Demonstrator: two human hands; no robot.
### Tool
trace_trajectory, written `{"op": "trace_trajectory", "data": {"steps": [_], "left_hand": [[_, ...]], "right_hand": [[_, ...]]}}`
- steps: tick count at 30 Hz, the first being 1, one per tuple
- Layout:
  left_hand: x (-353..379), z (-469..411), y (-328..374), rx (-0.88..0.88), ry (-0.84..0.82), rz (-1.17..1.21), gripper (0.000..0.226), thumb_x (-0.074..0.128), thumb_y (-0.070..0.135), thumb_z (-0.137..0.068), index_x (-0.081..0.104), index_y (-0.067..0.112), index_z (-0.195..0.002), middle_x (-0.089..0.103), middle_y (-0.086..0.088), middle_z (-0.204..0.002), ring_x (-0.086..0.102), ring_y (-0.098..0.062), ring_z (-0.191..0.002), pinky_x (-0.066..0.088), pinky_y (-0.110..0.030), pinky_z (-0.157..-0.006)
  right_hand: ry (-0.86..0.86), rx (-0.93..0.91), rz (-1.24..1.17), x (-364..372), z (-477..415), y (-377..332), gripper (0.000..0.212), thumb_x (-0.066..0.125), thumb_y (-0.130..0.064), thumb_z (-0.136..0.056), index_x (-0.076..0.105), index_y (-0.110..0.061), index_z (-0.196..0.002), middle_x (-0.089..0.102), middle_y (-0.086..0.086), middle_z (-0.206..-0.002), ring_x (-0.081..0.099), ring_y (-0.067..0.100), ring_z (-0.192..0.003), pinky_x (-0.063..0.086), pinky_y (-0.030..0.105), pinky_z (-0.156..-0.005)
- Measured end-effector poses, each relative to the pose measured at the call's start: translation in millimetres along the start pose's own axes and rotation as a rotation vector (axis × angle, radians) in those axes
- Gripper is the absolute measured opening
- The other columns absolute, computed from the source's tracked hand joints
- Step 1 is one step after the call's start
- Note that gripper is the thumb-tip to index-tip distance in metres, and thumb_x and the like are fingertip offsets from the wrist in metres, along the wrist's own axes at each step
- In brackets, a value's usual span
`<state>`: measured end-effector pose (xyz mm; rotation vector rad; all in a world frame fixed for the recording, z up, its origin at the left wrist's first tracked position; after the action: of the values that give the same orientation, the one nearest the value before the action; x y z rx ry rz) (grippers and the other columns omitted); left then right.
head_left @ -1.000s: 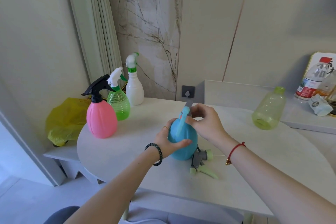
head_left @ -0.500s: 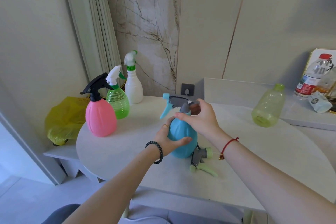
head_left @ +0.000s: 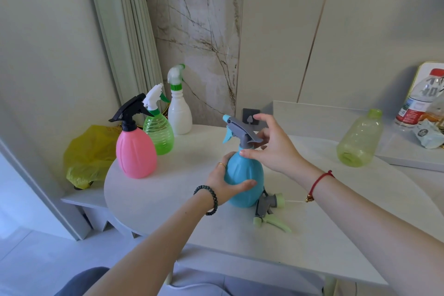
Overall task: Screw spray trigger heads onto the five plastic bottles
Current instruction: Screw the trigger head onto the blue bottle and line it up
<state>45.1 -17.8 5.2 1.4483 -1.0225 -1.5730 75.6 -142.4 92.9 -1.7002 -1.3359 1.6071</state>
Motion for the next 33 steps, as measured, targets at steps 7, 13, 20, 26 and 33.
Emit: {"op": "trace_trajectory", "data": {"steps": [7, 13, 20, 26, 33], "left_hand": [[0, 0, 0, -0.003, 0.001, 0.001, 0.083, 0.072, 0.047, -0.063, 0.024, 0.038, -0.130, 0.049, 0.006, -0.122, 0.050, -0.015, -0.109, 0.045, -0.030, -0.090], [1, -1, 0, -0.010, -0.002, -0.020, 0.084, 0.071, 0.050, -0.063, 0.023, 0.038, -0.131, 0.049, 0.007, -0.121, 0.050, -0.014, -0.107, 0.044, -0.028, -0.086], [0, 0, -1, -0.023, 0.003, -0.027, 0.082, 0.071, 0.049, -0.064, 0.023, 0.040, -0.130, 0.048, 0.007, -0.119, 0.049, -0.014, -0.105, 0.042, -0.027, -0.084], [0, -1, 1, -0.025, 0.003, -0.032, 0.079, 0.071, 0.046, -0.065, 0.025, 0.040, -0.129, 0.049, 0.004, -0.121, 0.049, -0.016, -0.105, 0.043, -0.028, -0.083], [1, -1, 1, -0.011, 0.007, -0.014, 0.080, 0.072, 0.045, -0.064, 0.026, 0.039, -0.129, 0.049, 0.004, -0.124, 0.050, -0.016, -0.108, 0.046, -0.032, -0.089]], "right_hand": [[-0.067, -0.028, -0.013, -1, -1, 4, 0.056, 0.073, -0.014, -0.073, 0.049, -0.033, -0.119, 0.060, -0.006, -0.111, 0.056, 0.012, -0.104, 0.048, 0.030, -0.090], [-0.184, -0.063, 0.023, -14, -7, -5, 0.038, 0.072, -0.007, -0.073, 0.056, -0.030, -0.098, 0.066, -0.003, -0.100, 0.063, 0.019, -0.101, 0.050, 0.036, -0.091], [-0.337, -0.139, 0.400, -5, -17, -30, 0.047, 0.076, -0.015, -0.068, 0.053, -0.020, -0.109, 0.063, 0.001, -0.105, 0.060, 0.021, -0.095, 0.049, 0.035, -0.082], [-0.307, -0.064, 0.672, -3, -20, -39, 0.043, 0.076, -0.034, -0.064, 0.044, -0.013, -0.084, 0.051, 0.002, -0.082, 0.049, 0.018, -0.068, 0.036, 0.028, -0.051], [-0.473, -0.068, 0.633, -7, -16, -54, 0.090, 0.070, -0.025, -0.075, 0.010, -0.027, -0.143, 0.045, 0.006, -0.133, 0.051, 0.025, -0.102, 0.047, 0.035, -0.083]]}}
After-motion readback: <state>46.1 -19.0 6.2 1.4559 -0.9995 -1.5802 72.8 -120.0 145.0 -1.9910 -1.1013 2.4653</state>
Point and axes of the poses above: each hand's wrist, its own z-axis away from the middle knuckle, its own x-axis out of the palm, y = z × x, the point moved 5 cm from there along -z, towards the middle knuckle
